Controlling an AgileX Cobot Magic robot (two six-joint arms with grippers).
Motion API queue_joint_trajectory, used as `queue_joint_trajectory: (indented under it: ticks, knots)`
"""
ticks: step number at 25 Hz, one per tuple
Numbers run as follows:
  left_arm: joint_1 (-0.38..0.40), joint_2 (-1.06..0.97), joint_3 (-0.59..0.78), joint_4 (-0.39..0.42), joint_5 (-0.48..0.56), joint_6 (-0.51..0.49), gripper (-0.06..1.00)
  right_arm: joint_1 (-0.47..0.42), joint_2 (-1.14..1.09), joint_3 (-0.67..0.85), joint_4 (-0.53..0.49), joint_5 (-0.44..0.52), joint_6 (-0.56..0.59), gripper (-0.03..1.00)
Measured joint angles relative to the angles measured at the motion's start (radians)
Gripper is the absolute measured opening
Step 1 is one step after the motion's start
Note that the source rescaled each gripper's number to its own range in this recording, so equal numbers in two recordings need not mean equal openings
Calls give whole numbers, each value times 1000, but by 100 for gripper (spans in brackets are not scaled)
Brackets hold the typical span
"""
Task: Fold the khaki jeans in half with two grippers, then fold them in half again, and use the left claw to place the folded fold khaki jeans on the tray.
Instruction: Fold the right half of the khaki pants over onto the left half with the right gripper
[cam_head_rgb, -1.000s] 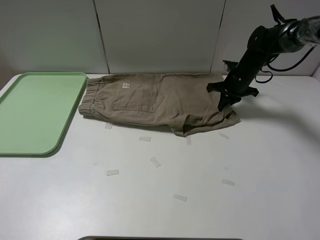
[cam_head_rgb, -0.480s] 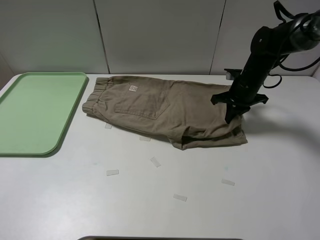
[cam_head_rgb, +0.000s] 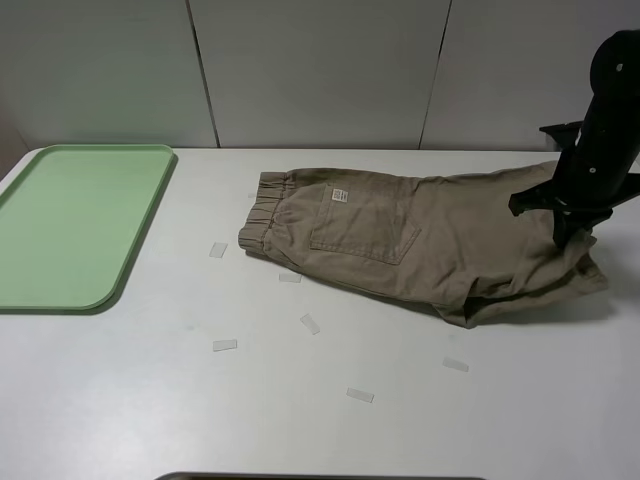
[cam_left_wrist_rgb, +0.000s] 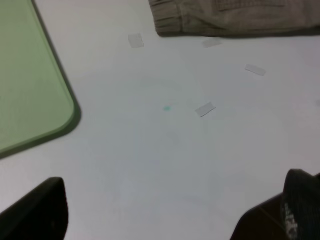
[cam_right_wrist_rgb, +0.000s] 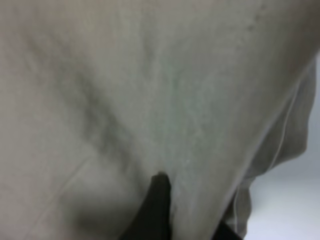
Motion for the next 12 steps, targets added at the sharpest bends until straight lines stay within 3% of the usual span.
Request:
queue_joint_trajectory:
  ticks: [12]
  knots:
    - [0,0,0,0,0,0,84,252,-122,-93,75,44,101,0]
